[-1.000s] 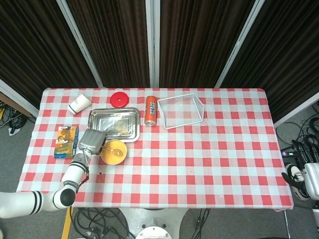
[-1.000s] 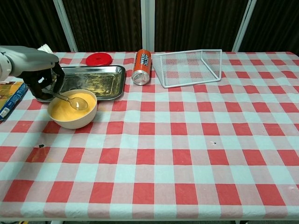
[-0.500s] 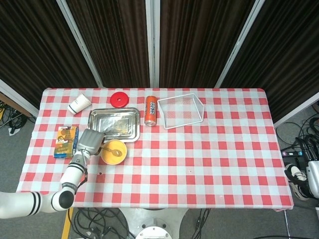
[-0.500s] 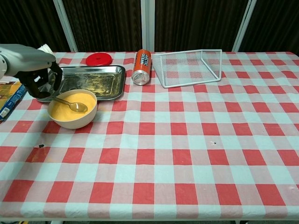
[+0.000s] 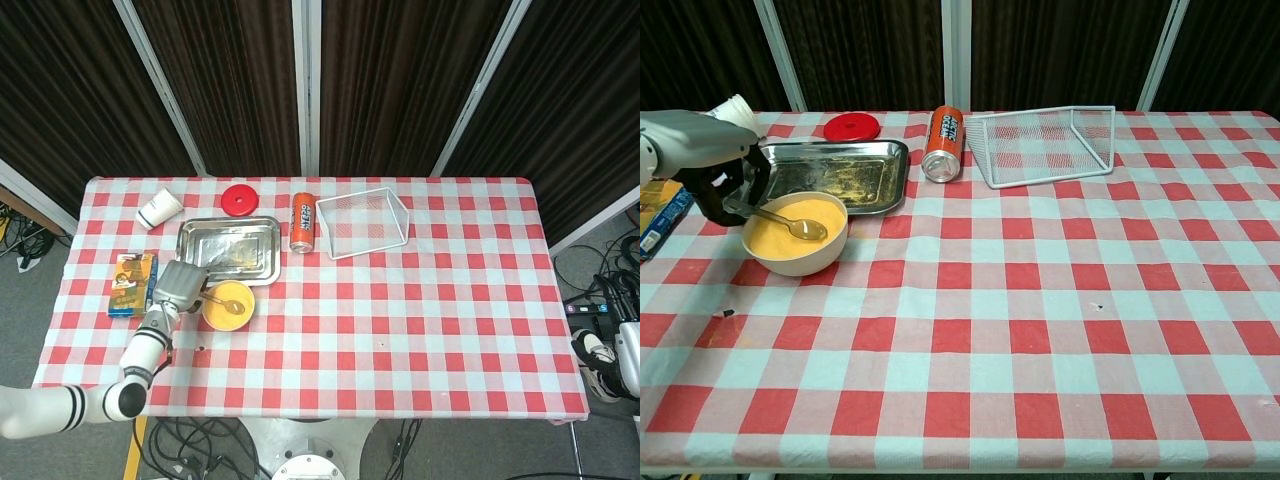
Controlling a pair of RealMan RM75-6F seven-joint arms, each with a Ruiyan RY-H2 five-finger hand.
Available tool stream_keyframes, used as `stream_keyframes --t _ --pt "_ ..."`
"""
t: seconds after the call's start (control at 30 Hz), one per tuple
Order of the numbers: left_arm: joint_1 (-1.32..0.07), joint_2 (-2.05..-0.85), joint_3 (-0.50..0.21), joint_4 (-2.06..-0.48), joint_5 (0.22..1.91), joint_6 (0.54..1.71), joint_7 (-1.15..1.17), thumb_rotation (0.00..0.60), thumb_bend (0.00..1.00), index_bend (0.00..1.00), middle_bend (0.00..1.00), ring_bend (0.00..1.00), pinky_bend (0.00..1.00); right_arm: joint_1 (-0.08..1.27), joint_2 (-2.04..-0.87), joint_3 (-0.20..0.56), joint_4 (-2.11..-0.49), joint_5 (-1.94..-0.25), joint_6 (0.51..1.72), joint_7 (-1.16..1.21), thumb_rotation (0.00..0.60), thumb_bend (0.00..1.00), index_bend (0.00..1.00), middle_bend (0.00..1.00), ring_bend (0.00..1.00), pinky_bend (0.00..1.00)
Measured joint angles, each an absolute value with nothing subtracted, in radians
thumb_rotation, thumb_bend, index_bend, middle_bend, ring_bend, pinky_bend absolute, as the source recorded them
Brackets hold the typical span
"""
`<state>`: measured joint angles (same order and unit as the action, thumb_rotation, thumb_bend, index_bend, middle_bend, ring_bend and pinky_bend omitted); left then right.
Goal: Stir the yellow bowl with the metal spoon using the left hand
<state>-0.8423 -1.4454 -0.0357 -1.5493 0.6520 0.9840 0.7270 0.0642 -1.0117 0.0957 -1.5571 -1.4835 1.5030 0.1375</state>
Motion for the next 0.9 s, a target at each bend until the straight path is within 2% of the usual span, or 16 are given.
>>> stream_keyframes --t 0.27,0.7,0.9 --pt "-0.85 -1.445 -0.039 -1.544 0.649 0.963 0.72 0.6 0.33 0.59 0.91 0.86 0.89 0.062 -1.014 0.095 -1.556 -1.48 1.503 0.139 0.6 0.12 0.0 0.11 0.0 0.03" --pt "-0.853 -1.445 -0.038 -1.547 0.641 0.965 0.723 0.6 0.33 0.61 0.91 0.85 0.89 0.062 -1.016 0.094 -1.55 -1.478 1.498 0.145 0.6 0.12 0.0 0.11 0.0 0.03" --pt "-0.857 -1.439 -0.038 -1.556 0.634 0.962 0.724 0.6 0.38 0.63 0.91 0.85 0.89 0.06 -1.018 0.094 -1.546 -1.477 1.498 0.149 0.6 0.12 0.0 0.11 0.0 0.03"
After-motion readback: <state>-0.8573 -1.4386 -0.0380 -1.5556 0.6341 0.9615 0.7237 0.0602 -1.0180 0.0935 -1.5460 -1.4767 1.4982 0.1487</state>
